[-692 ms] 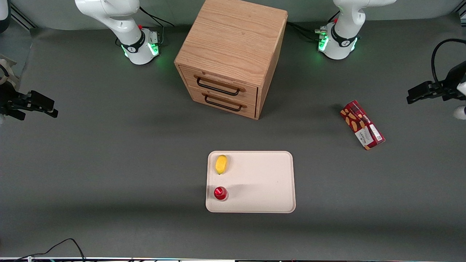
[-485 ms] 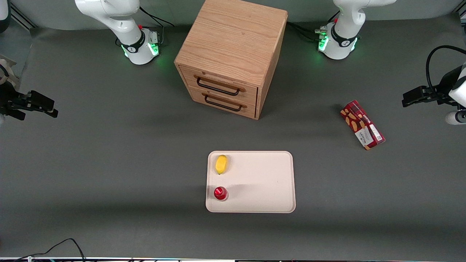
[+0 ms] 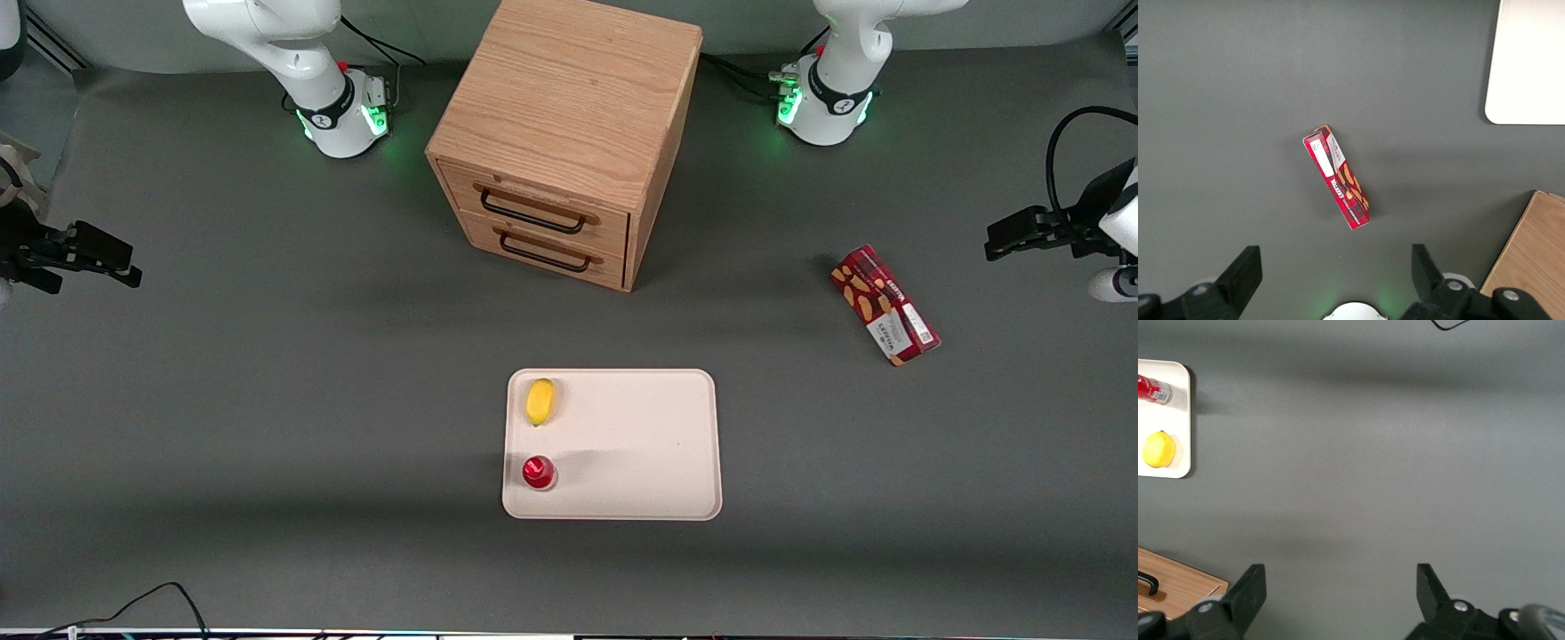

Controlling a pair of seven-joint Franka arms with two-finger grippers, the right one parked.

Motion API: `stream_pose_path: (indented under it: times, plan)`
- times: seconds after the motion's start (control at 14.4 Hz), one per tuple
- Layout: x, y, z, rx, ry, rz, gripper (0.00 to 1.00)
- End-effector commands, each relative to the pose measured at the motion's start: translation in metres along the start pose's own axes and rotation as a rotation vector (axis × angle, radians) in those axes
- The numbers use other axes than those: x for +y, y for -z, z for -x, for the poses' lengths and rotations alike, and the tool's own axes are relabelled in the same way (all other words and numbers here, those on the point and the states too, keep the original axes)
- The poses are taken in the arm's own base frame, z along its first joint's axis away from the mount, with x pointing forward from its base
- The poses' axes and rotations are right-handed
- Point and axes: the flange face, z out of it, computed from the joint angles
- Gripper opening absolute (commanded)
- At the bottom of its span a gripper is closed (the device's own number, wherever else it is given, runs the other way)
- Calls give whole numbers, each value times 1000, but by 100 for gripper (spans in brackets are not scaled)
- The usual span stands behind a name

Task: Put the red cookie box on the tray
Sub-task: 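Move the left gripper down over the red plaid cookie box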

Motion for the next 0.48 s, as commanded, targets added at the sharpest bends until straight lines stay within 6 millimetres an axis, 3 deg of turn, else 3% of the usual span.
stream_pose_path:
  times: [0.0, 0.42]
  plan:
    - [-18, -35, -7, -59, 15, -7, 100]
    - [-23, -170, -5, -110, 191, 4, 100]
